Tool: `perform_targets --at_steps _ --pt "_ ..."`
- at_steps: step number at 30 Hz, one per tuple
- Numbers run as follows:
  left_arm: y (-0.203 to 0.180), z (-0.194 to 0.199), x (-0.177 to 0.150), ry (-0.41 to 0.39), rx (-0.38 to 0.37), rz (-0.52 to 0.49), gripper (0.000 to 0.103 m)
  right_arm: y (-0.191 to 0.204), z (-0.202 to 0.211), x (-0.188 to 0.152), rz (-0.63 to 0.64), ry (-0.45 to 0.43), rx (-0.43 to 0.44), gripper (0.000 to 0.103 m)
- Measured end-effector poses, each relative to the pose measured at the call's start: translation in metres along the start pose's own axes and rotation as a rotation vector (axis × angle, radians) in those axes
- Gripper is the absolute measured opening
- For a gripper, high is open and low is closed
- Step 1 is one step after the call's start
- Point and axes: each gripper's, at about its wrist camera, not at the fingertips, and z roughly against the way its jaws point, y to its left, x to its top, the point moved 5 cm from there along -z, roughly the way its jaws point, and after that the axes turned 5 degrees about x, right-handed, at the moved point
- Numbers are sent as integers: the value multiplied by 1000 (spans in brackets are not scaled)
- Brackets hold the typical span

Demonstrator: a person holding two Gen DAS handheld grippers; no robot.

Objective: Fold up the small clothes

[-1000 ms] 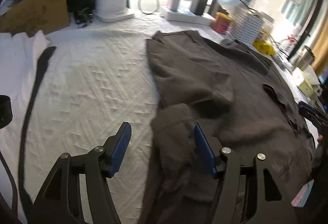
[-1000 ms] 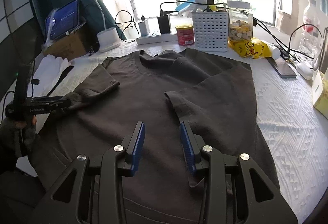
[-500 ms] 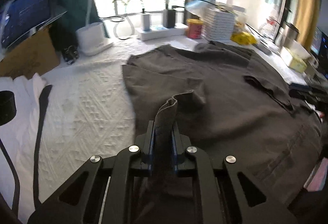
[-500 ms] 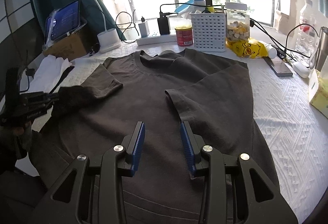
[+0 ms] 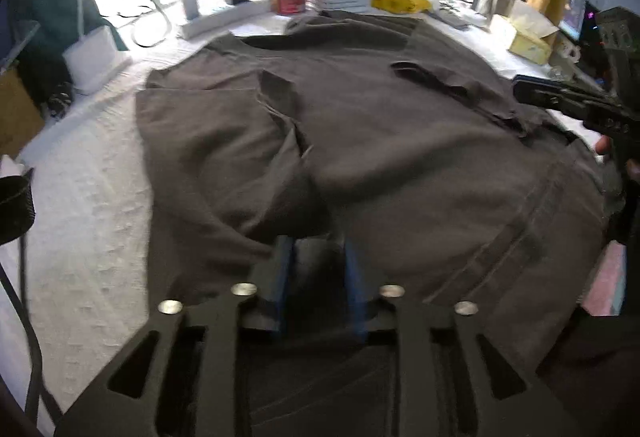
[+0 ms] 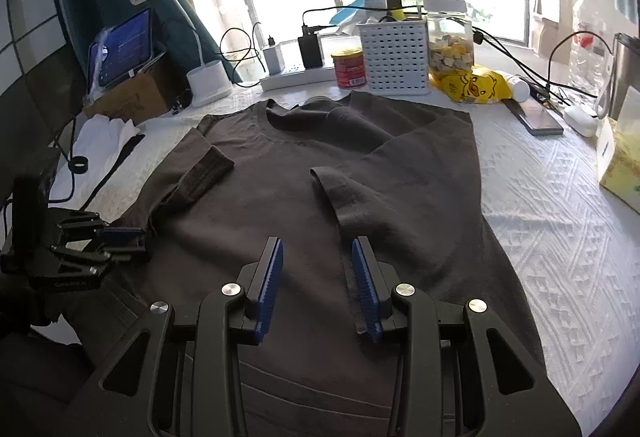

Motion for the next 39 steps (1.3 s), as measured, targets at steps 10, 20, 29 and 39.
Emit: perform_targets --at_steps 10,20,29,39 --pt "3 -2 37 -37 -5 101 40 -18 7 -1 -33 -12 -14 38" --pt "9 -46 67 11 28 86 40 -42 13 -4 -74 -10 -38 38" --pt "-30 -56 82 13 -79 33 40 -55 12 -8 -107 -2 -51 38" --pt "-19 -28 58 3 -59 29 40 -44 3 -8 -94 4 -25 38"
